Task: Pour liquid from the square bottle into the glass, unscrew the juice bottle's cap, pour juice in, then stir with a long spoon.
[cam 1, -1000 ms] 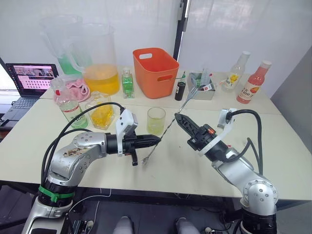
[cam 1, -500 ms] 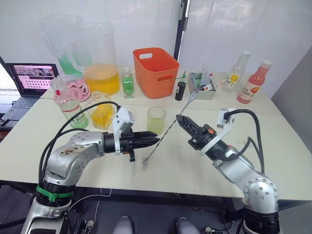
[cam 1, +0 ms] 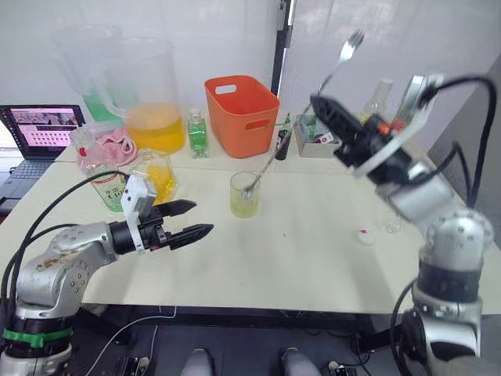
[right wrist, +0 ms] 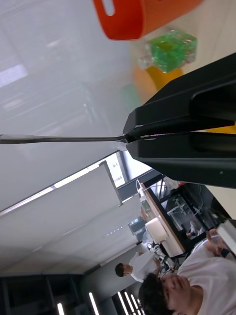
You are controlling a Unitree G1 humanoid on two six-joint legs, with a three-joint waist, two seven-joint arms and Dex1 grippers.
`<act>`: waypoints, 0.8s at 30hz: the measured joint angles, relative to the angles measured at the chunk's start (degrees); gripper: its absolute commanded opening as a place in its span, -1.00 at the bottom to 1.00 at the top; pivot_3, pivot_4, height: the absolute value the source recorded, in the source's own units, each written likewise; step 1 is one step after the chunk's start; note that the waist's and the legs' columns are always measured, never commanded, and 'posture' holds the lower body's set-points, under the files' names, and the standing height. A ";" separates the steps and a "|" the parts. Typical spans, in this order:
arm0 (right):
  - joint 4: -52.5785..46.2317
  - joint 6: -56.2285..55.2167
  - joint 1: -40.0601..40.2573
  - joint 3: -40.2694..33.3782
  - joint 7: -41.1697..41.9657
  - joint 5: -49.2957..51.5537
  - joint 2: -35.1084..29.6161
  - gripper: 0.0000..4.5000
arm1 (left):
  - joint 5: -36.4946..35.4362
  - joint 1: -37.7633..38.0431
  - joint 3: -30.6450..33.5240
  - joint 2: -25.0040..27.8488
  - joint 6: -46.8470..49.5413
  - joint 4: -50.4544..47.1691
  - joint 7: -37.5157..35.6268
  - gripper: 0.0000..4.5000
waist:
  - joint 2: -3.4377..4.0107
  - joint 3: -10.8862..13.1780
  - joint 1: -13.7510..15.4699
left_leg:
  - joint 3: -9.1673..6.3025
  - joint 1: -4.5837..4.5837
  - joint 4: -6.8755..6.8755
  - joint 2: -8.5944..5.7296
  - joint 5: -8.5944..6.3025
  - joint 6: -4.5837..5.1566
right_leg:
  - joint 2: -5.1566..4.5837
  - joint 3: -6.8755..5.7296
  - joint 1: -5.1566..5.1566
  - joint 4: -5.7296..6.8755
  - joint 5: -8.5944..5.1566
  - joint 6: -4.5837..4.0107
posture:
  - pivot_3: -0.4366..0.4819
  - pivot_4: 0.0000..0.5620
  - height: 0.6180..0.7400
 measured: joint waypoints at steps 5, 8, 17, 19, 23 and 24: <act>11.51 -1.55 -9.27 6.80 8.22 -14.56 0.43 -1.00 | 1.03 5.58 1.45 -2.81 -3.17 -2.89 4.15 0.98 | 0.01 0.00 0.18 | 0.04 -0.09 -0.12 -0.01 0.01 0.01 | 0.00 0.01 -0.16 0.01 0.06 -0.12 | -0.05 -0.47 0.62; 17.25 -4.32 -11.98 11.63 13.94 -23.64 1.18 -1.00 | 1.07 7.21 1.41 -4.34 -3.49 -4.92 6.38 0.98 | 0.01 0.00 0.22 | 0.06 -0.18 -0.12 -0.01 0.01 0.02 | 0.00 0.02 -0.28 0.03 0.09 -0.15 | -0.05 -0.47 0.62; 31.13 -13.40 -13.50 17.35 26.25 -41.97 7.21 -1.00 | 1.47 10.39 1.37 -5.81 -4.81 -7.70 10.60 0.98 | 0.01 0.00 0.14 | 0.05 -0.29 -0.16 0.00 0.03 0.04 | 0.07 0.02 -0.50 0.25 0.14 -0.22 | -0.05 -0.47 0.62; 32.06 -14.56 -13.47 17.63 27.55 -44.18 7.96 -1.00 | 1.48 10.75 1.37 -5.81 -4.87 -7.71 10.94 0.98 | 0.01 0.00 0.15 | 0.05 -0.29 -0.16 0.00 0.03 0.04 | 0.07 0.02 -0.51 0.26 0.14 -0.22 | -0.05 -0.47 0.62; 32.94 -16.62 -13.37 17.87 29.59 -48.90 8.45 -1.00 | 1.81 11.05 1.36 -5.77 -5.29 -7.71 11.60 0.98 | 0.01 0.00 0.15 | 0.05 -0.29 -0.17 0.00 0.03 0.04 | 0.07 0.02 -0.51 0.26 0.14 -0.22 | -0.05 -0.47 0.62; 33.00 -17.09 -13.19 17.95 29.84 -50.09 8.55 -1.00 | 2.05 11.05 1.35 -5.75 -5.46 -7.71 11.68 0.98 | 0.01 0.00 0.14 | 0.05 -0.29 -0.16 0.00 0.03 0.03 | 0.07 0.02 -0.52 0.26 0.13 -0.22 | -0.05 -0.47 0.62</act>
